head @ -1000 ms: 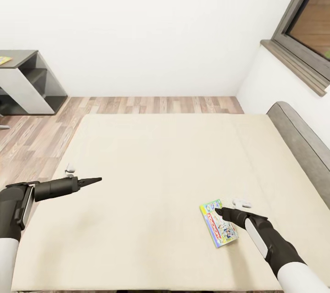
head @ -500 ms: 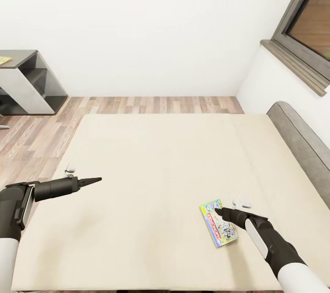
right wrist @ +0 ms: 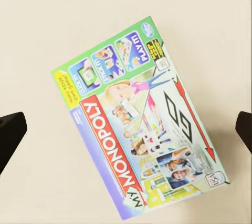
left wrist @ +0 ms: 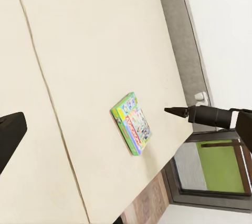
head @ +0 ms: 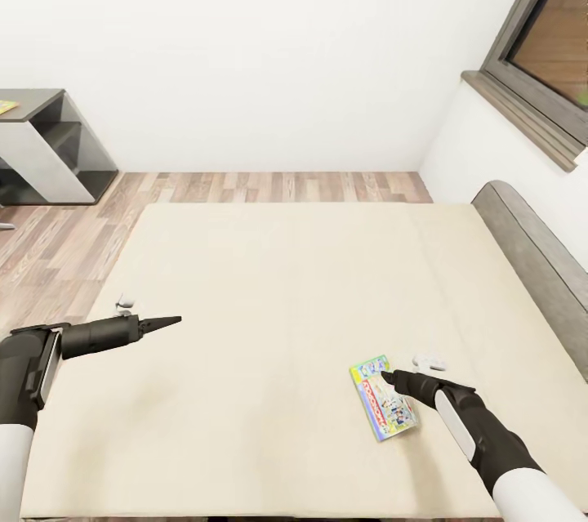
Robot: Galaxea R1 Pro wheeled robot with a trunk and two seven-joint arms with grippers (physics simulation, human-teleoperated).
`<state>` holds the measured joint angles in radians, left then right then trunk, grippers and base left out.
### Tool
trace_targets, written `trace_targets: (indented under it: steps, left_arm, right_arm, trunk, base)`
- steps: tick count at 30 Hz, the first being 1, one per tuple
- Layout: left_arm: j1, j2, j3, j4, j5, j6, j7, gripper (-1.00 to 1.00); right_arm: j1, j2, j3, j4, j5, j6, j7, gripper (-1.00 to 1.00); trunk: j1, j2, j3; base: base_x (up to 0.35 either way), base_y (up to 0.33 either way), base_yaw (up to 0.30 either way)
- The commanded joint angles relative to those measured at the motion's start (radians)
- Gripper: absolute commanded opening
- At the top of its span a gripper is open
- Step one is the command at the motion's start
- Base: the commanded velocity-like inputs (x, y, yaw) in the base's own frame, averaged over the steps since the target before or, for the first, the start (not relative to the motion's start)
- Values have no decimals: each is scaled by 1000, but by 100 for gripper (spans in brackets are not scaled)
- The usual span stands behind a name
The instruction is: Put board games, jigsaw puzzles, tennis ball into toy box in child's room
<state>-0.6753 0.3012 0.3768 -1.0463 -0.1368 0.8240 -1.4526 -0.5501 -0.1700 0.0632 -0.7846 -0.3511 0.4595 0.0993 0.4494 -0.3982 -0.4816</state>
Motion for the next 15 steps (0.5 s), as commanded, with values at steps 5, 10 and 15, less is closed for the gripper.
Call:
trace_targets:
  steps: [5,10,15]
  left_arm:
    - [-1,-1,2,-1,-11,11,-9,100]
    - [-1,-1,2,-1,-11,11,-9,100]
    - [-1,-1,2,-1,-11,11,-9,100]
  right_arm:
    - [-1,0,3,-1,0,4,0,100]
    - [-1,1,3,-1,0,4,0,100]
    - [-1,3,3,-1,0,4,0,100]
  trunk:
    - [1,-2,-1]
    - [1,-2,-1]
    - [1,-2,-1]
  base:
    - [0,-176,0]
    - [0,-34,0]
    - [0,-102,0]
